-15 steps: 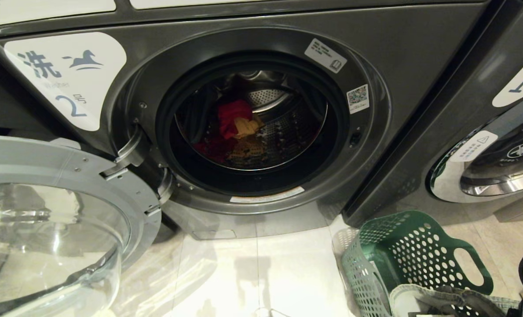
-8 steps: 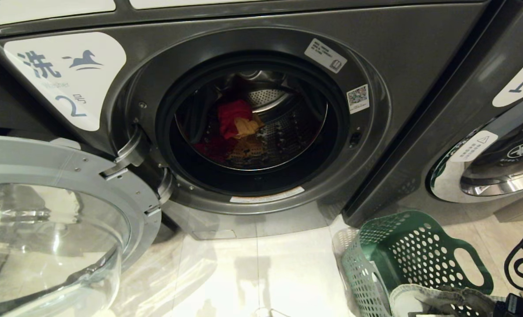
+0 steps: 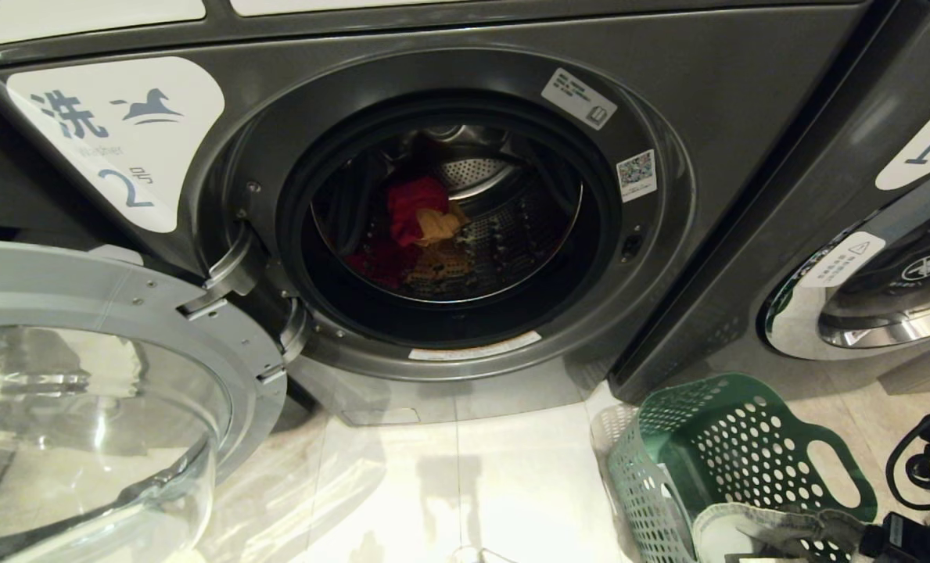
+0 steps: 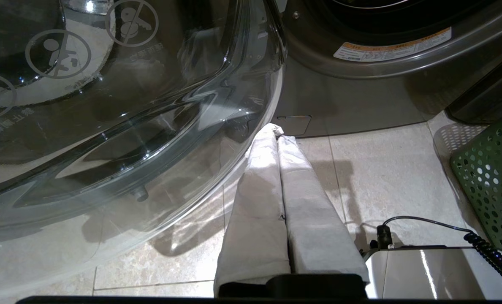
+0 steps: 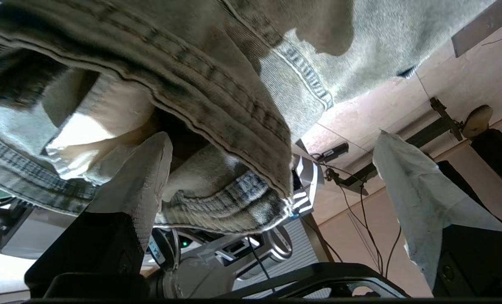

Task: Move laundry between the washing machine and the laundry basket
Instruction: Pick a cloth and place it into the basket

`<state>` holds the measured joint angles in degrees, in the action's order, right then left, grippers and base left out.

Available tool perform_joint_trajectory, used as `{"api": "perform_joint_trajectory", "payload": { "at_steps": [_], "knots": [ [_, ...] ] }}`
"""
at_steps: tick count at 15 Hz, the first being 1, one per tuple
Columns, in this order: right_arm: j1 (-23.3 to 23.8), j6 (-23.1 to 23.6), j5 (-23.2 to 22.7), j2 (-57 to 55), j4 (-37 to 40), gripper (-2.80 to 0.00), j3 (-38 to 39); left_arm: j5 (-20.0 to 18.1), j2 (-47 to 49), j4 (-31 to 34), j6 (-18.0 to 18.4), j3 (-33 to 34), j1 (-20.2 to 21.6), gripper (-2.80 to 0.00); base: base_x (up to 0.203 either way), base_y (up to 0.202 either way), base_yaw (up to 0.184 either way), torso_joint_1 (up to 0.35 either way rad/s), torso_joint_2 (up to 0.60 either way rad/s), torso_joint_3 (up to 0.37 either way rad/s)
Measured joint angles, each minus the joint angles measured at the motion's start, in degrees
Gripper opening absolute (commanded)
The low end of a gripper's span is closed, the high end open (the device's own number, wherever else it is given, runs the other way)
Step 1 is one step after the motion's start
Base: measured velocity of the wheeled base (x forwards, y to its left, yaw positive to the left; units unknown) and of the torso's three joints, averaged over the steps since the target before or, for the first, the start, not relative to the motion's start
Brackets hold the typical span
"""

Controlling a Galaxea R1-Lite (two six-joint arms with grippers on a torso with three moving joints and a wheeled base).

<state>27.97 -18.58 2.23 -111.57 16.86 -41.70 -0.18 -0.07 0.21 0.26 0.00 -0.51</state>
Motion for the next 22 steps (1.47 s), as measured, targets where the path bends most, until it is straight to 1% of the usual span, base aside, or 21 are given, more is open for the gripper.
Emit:
{"api": "perform_joint_trajectory", "payload": {
  "at_steps": [4,5,6,18,22],
  "knots": [
    [-0.1,-0.4,-0.1,-0.3,-0.1,0.00,-0.5,0.0,0.0,0.0,0.0,0.0,0.0,-2.80,0.000,0.000,0.000,0.000,0.00,0.000],
    [-0.1,-0.5,-0.1,-0.4,-0.1,-1.61,-0.5,0.0,0.0,0.0,0.0,0.0,0.0,-2.80,0.000,0.000,0.000,0.000,0.00,0.000],
    [-0.1,-0.6,-0.1,-0.4,-0.1,-2.80,-0.4,0.0,0.0,0.0,0.0,0.0,0.0,-2.80,0.000,0.000,0.000,0.000,0.00,0.000],
    [-0.1,-0.7,-0.6,-0.8,-0.2,-2.80,-0.5,0.0,0.0,0.0,0.0,0.0,0.0,-2.80,0.000,0.000,0.000,0.000,0.00,0.000],
    [-0.4,-0.6,-2.1,1.9,-4.7,-2.80,-2.6,0.0,0.0,0.0,0.0,0.0,0.0,-2.80,0.000,0.000,0.000,0.000,0.00,0.000]
  ]
}}
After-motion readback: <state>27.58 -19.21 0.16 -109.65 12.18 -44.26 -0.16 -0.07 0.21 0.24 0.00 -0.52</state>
